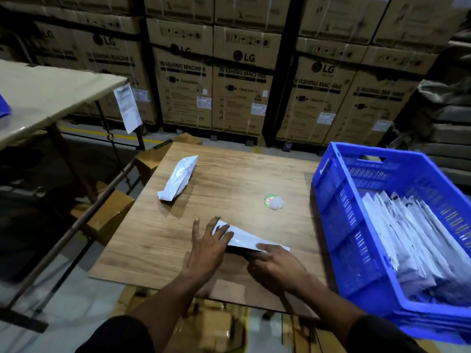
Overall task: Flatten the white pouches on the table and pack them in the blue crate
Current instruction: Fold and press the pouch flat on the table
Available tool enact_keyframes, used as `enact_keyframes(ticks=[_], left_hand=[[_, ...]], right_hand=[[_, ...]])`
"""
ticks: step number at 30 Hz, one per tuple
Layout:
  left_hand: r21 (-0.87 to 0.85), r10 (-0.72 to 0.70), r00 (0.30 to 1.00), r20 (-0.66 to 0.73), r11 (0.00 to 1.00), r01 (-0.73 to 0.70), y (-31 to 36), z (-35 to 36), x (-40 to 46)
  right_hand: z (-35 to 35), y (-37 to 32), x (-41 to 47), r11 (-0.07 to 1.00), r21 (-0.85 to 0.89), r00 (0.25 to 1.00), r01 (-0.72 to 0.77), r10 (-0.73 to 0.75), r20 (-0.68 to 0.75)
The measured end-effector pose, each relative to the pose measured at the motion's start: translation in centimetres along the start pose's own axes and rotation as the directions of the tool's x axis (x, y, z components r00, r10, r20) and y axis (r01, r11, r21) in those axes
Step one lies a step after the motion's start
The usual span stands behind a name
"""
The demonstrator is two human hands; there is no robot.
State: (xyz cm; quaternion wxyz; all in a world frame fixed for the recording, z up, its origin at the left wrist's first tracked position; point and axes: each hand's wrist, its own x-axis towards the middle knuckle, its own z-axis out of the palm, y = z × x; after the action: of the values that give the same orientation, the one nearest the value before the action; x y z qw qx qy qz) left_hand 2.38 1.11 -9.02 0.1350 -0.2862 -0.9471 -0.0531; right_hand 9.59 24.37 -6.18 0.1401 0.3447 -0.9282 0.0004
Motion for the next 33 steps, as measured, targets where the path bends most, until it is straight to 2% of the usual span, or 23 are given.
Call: enact_keyframes(ticks=[3,5,7,10,11,13,15,16,17,18,19,20,21,23,26,29,31,33], left_hand=[[0.008,-0.087,0.991,-0.105,0.996,0.088,0.1,-1.6,-0.1],[-0.029,-0.156,0.972,-0.177,0.988,0.153,0.2,-2.5,-0.3],[-0.083,-0.162,0.965,-0.206,0.986,0.148,0.1,-2.7,-0.6],[-0.180,-0.075,0.993,-0.094,0.982,0.057,-0.1,-1.7,-1.0],[-0.179,-0.025,0.999,-0.027,0.984,0.020,-0.1,-1.1,-1.1],[-0.144,0.052,0.989,0.140,0.989,-0.032,0.3,0.2,-1.5],[-0.113,0.065,0.964,0.257,0.993,-0.037,0.7,1.7,-2.2],[-0.097,0.052,0.959,0.277,0.995,-0.026,1.0,2.3,-2.4],[-0.078,0.031,0.957,0.290,0.997,-0.008,1.3,2.6,-2.6],[-0.058,0.008,0.957,0.291,0.998,0.009,1.7,2.8,-2.6],[-0.044,-0.010,0.960,0.278,0.999,0.023,2.1,2.9,-2.5],[-0.044,-0.018,0.966,0.259,0.999,0.031,2.4,2.8,-2.4],[-0.052,-0.024,0.969,0.246,0.998,0.038,2.7,2.7,-2.1],[-0.067,-0.023,0.977,0.212,0.997,0.038,3.6,2.3,-1.5],[-0.162,0.050,0.972,0.228,0.987,-0.013,5.0,2.0,-0.6],[-0.255,0.023,0.974,0.225,0.966,0.036,5.9,2.8,-0.1],[-0.219,-0.017,0.982,0.190,0.974,0.059,6.0,3.6,-0.5],[-0.165,0.001,0.983,0.184,0.986,0.030,6.0,4.2,-0.9]], right_hand=[[-2.3,0.8,1.4,0.944,0.254,0.978,-0.208,0.196,0.073],[-3.3,1.3,2.0,0.826,0.460,0.937,-0.327,0.345,0.047],[-4.3,1.9,2.8,0.671,0.638,0.895,-0.378,0.442,0.066],[-5.6,3.4,3.3,0.467,0.709,0.839,-0.529,0.414,0.353],[-5.7,4.0,3.1,0.462,0.674,0.816,-0.577,0.368,0.446],[-5.2,5.5,2.2,0.521,0.561,0.755,-0.643,0.309,0.578],[-4.2,6.5,1.4,0.608,0.372,0.663,-0.701,0.364,0.653],[-3.8,6.5,1.2,0.659,0.238,0.624,-0.714,0.443,0.644],[-3.5,6.0,1.0,0.704,0.085,0.613,-0.705,0.545,0.571],[-2.6,5.2,0.8,0.726,-0.028,0.643,-0.688,0.626,0.441],[-1.6,4.0,0.8,0.738,-0.033,0.697,-0.674,0.650,0.304],[-0.4,2.5,0.7,0.759,0.021,0.743,-0.651,0.630,0.226],[0.8,0.7,0.6,0.785,0.090,0.782,-0.613,0.585,0.217],[3.1,-2.2,0.3,0.833,0.103,0.820,-0.543,0.500,0.279],[4.8,-3.6,-0.4,0.845,0.087,0.826,-0.527,0.486,0.287],[5.0,-3.3,-0.5,0.829,0.153,0.826,-0.538,0.482,0.293],[4.9,-3.0,-0.4,0.797,0.165,0.797,-0.581,0.515,0.316],[5.1,-2.9,-0.5,0.771,0.108,0.753,-0.627,0.564,0.339]])
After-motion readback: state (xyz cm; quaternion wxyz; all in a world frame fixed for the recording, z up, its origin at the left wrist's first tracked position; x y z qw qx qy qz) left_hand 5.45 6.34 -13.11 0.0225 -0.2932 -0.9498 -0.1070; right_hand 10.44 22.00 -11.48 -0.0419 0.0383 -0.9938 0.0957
